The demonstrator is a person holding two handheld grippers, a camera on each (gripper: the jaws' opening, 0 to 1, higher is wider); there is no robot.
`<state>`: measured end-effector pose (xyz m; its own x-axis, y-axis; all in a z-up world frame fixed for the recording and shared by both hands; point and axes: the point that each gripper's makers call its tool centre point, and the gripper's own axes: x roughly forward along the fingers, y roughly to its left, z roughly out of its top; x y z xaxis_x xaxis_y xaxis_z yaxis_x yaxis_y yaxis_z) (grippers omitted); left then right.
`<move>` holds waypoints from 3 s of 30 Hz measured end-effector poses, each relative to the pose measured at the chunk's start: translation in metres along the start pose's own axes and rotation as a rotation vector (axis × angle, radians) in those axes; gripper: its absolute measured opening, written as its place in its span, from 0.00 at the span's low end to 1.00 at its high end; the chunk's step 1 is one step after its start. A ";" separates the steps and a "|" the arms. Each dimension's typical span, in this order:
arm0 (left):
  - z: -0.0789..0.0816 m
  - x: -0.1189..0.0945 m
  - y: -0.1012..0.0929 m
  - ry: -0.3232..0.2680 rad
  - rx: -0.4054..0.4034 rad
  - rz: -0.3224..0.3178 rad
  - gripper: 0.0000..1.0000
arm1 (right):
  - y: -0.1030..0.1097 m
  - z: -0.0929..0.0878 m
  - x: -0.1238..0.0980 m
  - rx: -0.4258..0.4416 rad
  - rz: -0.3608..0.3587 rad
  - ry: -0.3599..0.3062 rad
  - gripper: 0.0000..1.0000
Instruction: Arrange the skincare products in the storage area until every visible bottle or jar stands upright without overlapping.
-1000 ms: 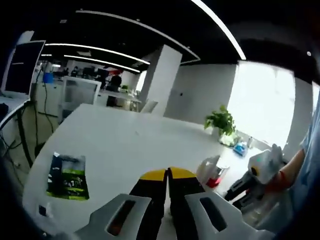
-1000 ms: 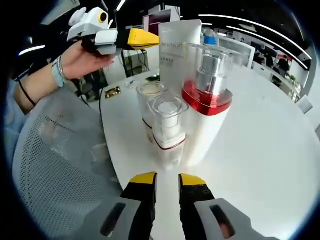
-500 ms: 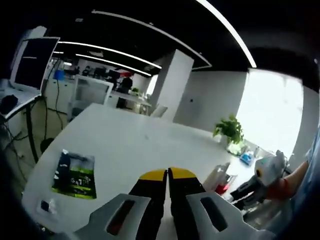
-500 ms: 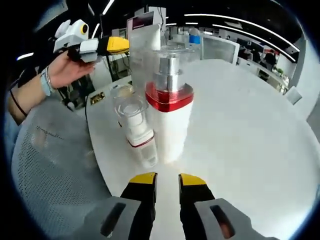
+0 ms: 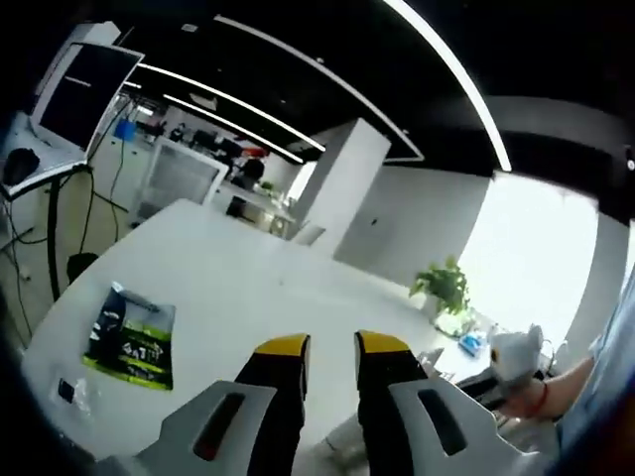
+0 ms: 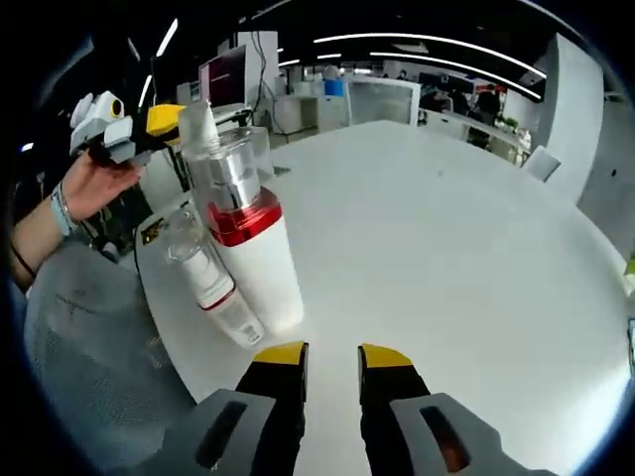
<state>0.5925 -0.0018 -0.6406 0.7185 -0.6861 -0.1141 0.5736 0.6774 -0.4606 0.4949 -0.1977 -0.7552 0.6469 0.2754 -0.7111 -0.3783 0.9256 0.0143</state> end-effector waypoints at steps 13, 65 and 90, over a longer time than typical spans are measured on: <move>-0.016 0.002 0.003 0.080 0.053 0.026 0.22 | -0.007 -0.008 0.001 0.044 -0.025 0.031 0.15; -0.038 -0.003 0.038 0.250 0.260 0.238 0.26 | -0.058 0.010 -0.011 0.151 -0.183 -0.034 0.20; -0.024 -0.014 0.057 0.210 0.207 0.324 0.26 | -0.080 0.157 0.012 0.087 -0.018 -0.290 0.16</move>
<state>0.6059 0.0397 -0.6864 0.7912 -0.4540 -0.4098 0.4140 0.8907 -0.1876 0.6372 -0.2276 -0.6548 0.8200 0.3098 -0.4813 -0.3150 0.9463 0.0725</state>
